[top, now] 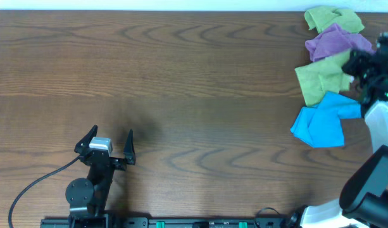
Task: Fold the cloth
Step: 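Grasp the green cloth corner and pull it left onto the table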
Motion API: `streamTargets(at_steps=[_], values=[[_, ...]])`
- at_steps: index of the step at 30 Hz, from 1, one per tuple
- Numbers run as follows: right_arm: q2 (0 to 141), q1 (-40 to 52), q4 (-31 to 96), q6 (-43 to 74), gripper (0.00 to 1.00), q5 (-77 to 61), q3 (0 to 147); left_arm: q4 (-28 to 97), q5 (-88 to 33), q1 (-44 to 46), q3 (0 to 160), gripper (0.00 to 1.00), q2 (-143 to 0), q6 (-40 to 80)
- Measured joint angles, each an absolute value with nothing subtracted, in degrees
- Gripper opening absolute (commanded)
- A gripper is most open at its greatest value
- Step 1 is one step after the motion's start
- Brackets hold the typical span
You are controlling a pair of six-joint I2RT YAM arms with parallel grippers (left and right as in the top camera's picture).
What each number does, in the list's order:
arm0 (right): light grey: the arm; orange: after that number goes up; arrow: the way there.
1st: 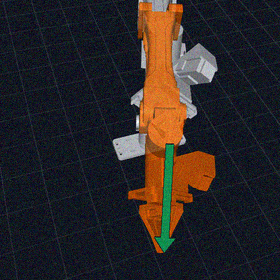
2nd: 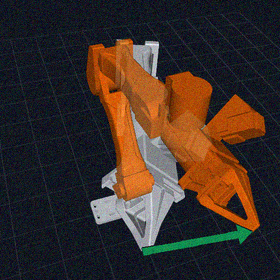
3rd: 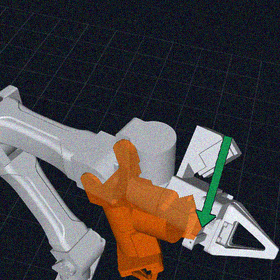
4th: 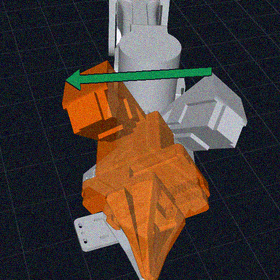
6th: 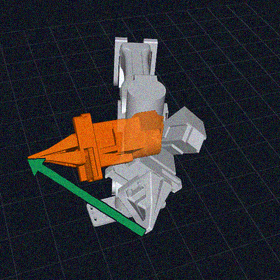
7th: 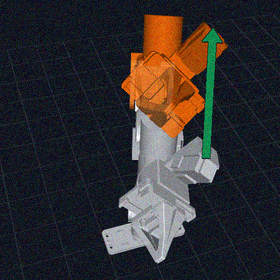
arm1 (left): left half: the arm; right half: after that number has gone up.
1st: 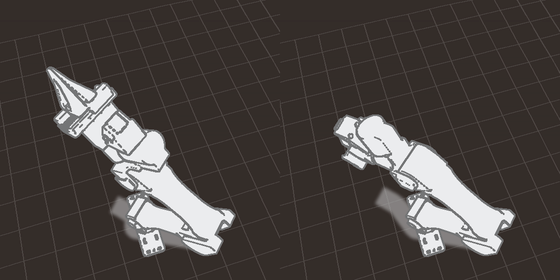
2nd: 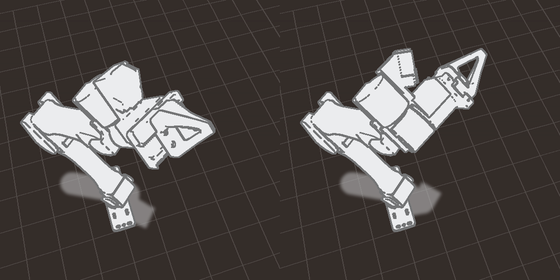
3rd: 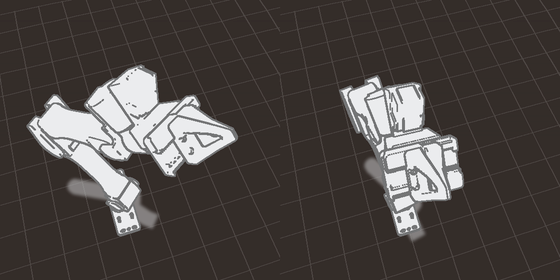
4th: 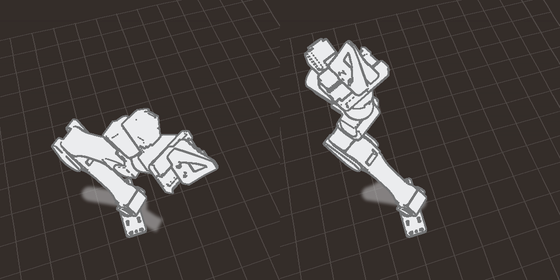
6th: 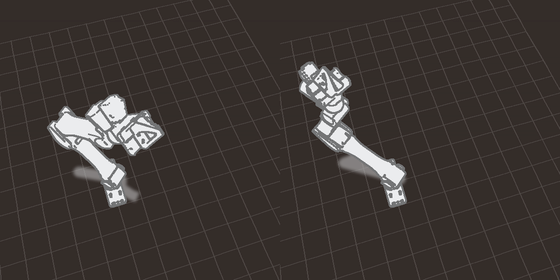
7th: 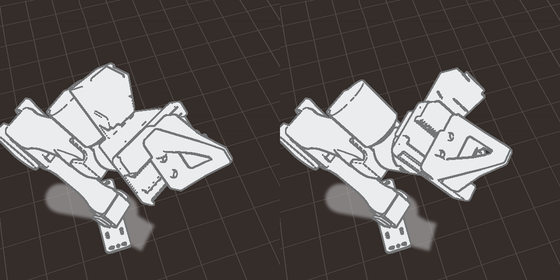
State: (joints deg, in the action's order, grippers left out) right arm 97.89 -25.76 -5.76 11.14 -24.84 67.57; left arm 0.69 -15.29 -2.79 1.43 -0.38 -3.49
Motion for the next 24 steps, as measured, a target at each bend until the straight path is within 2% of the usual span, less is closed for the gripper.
streamTargets(at_steps=[9,19,24], values=[[97.9,-13.0,-4.3,11.6,0.01,-41.3,82.2,0.7,-15.3,-2.8,1.4,0.95,-0.4,-3.5],[97.9,1.2,-3.6,16.2,0.02,-63.7,87.3,0.7,-15.3,-2.8,1.4,0.95,-0.4,-3.5],[97.9,1.7,2.1,16.4,0.02,-68.7,87.5,0.7,-15.3,-2.8,1.4,0.95,-0.4,-3.5]])
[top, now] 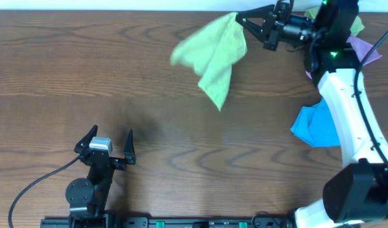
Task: Fold the cloth
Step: 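Grasp the green cloth corner and pull it left onto the table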
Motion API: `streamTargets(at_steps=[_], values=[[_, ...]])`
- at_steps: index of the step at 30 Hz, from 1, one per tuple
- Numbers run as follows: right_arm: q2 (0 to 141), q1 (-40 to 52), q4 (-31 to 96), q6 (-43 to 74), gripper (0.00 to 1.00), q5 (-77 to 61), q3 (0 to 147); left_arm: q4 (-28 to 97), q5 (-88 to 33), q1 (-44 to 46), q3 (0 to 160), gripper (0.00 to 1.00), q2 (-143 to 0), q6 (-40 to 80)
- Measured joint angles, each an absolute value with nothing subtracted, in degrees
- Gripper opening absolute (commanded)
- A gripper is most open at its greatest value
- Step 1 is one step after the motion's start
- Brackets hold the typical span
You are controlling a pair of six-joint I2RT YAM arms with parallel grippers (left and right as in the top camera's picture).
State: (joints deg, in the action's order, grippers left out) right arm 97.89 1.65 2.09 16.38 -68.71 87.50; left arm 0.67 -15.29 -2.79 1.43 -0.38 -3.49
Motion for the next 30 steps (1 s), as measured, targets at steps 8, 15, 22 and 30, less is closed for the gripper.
streamTargets(at_steps=[8,15,22,30], values=[[97.9,-7.9,18.5,11.7,0.02,-62.5,87.7,0.7,-15.3,-2.8,1.4,0.95,-0.4,-3.5],[97.9,-7.7,18.0,8.0,0.01,-48.5,87.7,0.7,-15.3,-2.8,1.4,0.95,-0.4,-3.5],[99.5,9.8,20.1,3.9,0.79,-43.1,87.9,0.7,-15.3,-2.8,1.4,0.95,-0.4,-3.5],[102.9,18.5,21.6,-3.4,0.99,-37.6,88.0,0.7,-15.3,-2.8,1.4,0.96,-0.4,-3.5]])
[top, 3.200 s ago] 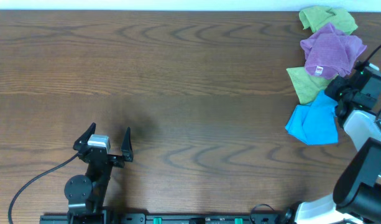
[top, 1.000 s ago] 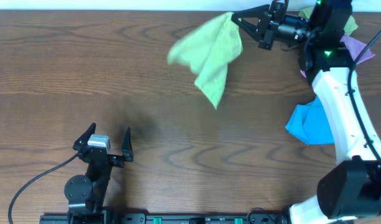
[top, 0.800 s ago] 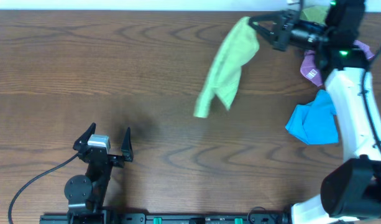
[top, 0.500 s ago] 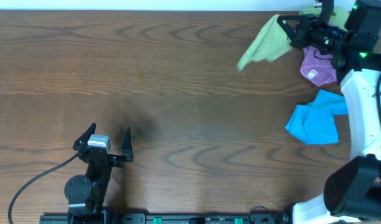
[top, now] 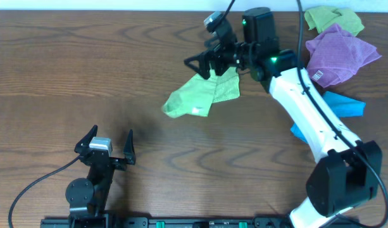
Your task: Fold the cloth
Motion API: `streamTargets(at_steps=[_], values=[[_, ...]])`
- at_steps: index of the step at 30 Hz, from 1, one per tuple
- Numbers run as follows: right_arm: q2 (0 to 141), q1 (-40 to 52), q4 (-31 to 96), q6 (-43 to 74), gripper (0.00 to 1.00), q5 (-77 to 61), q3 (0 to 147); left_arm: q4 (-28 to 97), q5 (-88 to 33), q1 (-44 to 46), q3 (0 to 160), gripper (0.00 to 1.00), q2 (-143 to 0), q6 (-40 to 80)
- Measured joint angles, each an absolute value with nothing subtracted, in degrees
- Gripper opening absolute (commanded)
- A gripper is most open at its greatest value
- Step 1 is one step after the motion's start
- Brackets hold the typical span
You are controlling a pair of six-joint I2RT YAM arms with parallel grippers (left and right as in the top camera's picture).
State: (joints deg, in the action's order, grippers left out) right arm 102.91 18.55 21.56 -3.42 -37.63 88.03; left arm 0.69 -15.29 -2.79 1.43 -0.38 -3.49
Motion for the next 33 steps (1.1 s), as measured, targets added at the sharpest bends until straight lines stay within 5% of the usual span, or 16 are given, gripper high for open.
streamTargets(at_steps=[17,27,33], values=[[111.0,13.8,42.3,-6.6,0.86,-28.5,88.0,0.7,-15.3,-2.8,1.4,0.96,-0.4,-3.5],[111.6,19.6,58.6,-12.4,0.74,-31.9,88.0,0.7,-15.3,-2.8,1.4,0.95,-0.4,-3.5],[111.6,26.5,56.9,-14.9,0.76,-16.8,88.0,0.7,-15.3,-2.8,1.4,0.95,-0.4,-3.5]])
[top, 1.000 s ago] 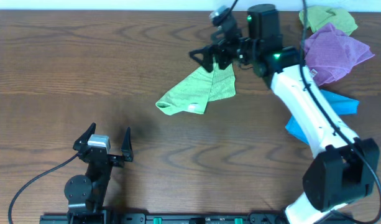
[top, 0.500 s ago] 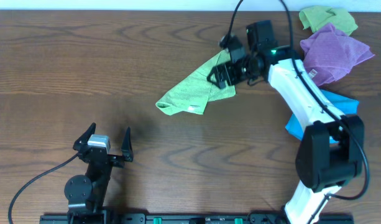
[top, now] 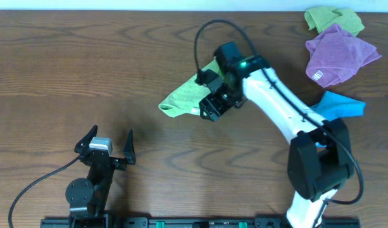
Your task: Fold the cloth
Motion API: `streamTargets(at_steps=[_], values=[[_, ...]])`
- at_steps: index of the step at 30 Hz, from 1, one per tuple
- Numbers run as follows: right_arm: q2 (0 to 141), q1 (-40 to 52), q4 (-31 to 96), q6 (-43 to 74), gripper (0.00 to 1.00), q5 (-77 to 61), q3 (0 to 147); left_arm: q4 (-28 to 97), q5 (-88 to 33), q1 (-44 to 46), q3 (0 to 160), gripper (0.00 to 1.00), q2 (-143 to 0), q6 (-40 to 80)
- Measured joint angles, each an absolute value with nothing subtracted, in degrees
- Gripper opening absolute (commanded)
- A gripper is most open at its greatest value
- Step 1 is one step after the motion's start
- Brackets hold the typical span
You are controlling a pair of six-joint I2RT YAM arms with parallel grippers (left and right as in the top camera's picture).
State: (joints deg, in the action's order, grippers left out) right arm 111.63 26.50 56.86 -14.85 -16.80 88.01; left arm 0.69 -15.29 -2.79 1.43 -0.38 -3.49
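Note:
A light green cloth (top: 181, 98) lies crumpled on the brown table (top: 86, 63), a little right of the middle. My right gripper (top: 207, 96) is low over the cloth's right part. Its two dark fingers stand apart, one at the far side and one at the near side, so it looks open. The right end of the cloth is hidden under the wrist. My left gripper (top: 111, 142) rests open near the front left, far from the cloth, with nothing between its fingers.
A purple cloth (top: 339, 54) and another green cloth (top: 333, 18) lie piled at the back right corner. A blue cloth (top: 338, 104) shows past my right arm's white link. A black cable loops above the right wrist.
The right gripper has come down and nearer with the green cloth. The cloth now lies flatter on the table under the gripper, whose fingers now stand apart. The left arm has not moved.
The right gripper was at the pile of cloths at the back right. Then it held a green cloth up over the back middle of the table. Later the cloth hung from it, touching the table's centre, and now it lies there.

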Motion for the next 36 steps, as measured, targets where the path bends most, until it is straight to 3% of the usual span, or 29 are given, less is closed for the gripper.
streamTargets(at_steps=[6,12,32,36], values=[[112.5,30.1,51.5,-17.6,0.75,-2.8,88.0,0.7,-15.3,-2.8,1.4,0.96,-0.4,-3.5],[115.9,30.1,51.3,-19.5,0.7,1.1,88.0,0.7,-15.3,-2.8,1.4,0.96,-0.4,-3.5],[120.5,33.3,49.1,-20.2,0.65,-4.1,88.0,0.7,-15.3,-2.8,1.4,0.95,-0.4,-3.5],[121.4,33.3,48.7,-20.2,0.6,-4.3,88.0,0.7,-15.3,-2.8,1.4,0.95,-0.4,-3.5]])
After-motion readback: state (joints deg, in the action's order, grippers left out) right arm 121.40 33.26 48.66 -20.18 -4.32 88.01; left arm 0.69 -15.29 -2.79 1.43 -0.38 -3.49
